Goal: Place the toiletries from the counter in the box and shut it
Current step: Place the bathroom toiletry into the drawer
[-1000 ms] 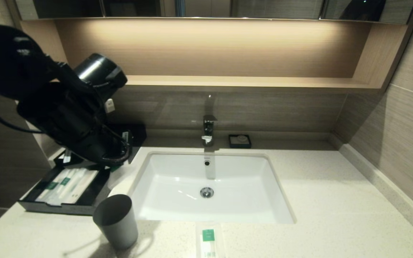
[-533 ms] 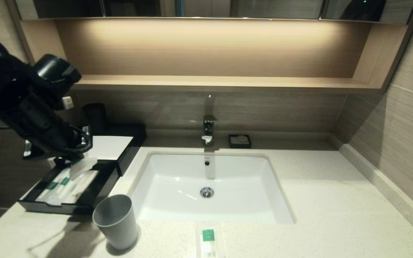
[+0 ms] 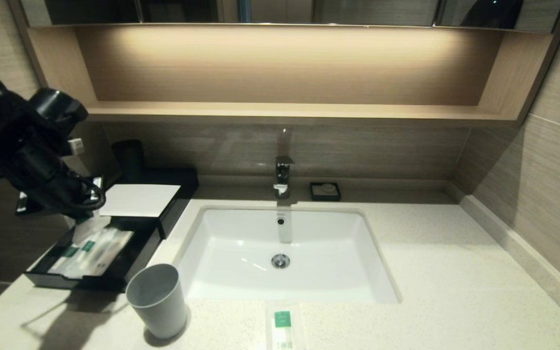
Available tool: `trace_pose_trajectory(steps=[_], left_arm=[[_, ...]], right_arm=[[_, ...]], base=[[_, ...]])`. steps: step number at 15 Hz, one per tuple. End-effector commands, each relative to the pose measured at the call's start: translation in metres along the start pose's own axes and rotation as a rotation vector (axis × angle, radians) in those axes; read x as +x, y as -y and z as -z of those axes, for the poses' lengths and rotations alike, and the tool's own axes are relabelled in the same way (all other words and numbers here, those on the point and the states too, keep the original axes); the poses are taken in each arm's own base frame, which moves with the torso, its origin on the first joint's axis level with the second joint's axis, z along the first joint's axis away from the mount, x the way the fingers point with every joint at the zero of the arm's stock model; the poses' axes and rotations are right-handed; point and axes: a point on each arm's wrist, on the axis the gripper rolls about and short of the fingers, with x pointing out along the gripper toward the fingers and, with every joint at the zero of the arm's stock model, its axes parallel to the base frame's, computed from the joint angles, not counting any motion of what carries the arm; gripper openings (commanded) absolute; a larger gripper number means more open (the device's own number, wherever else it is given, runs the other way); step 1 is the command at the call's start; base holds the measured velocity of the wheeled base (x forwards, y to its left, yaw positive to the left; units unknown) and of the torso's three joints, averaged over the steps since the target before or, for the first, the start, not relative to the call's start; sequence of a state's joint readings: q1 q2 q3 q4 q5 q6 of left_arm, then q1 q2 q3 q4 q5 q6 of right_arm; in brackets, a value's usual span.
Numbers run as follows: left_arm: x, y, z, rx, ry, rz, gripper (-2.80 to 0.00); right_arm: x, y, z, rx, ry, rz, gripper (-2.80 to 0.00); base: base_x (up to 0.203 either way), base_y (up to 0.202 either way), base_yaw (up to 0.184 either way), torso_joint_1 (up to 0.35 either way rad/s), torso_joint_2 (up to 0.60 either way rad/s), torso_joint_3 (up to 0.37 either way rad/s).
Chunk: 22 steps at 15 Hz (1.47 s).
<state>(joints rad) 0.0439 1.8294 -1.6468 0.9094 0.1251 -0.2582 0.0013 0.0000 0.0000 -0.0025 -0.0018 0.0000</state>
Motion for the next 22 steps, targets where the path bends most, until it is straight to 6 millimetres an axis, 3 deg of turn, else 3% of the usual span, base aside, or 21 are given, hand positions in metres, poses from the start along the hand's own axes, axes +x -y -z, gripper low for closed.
trace_pose_trajectory(steps=[1,9,22], left_arm=[[0.014,-0.01,-0.005,0.002,-0.027,-0.025,-2.8],[0.043,-0.012,-0.015,0.085,-0.049,-0.013,-2.8],[0.089,-0.022,-0.02,0.082,-0.133,0.001,-2.8]], right_arm=[[0.0,0.0,0.0,0.0,0.002,-0.001,-2.8],[0.0,0.0,0.0,0.0,0.001,-0.001,-2.8],[0.0,0.0,0.0,0.0,0.002,-0.001,-2.8]], base=[[0.0,0.0,0.0,0.0,0.0,0.0],[0.0,0.0,0.0,0.0,0.0,0.0],[0.0,0.0,0.0,0.0,0.0,0.0]])
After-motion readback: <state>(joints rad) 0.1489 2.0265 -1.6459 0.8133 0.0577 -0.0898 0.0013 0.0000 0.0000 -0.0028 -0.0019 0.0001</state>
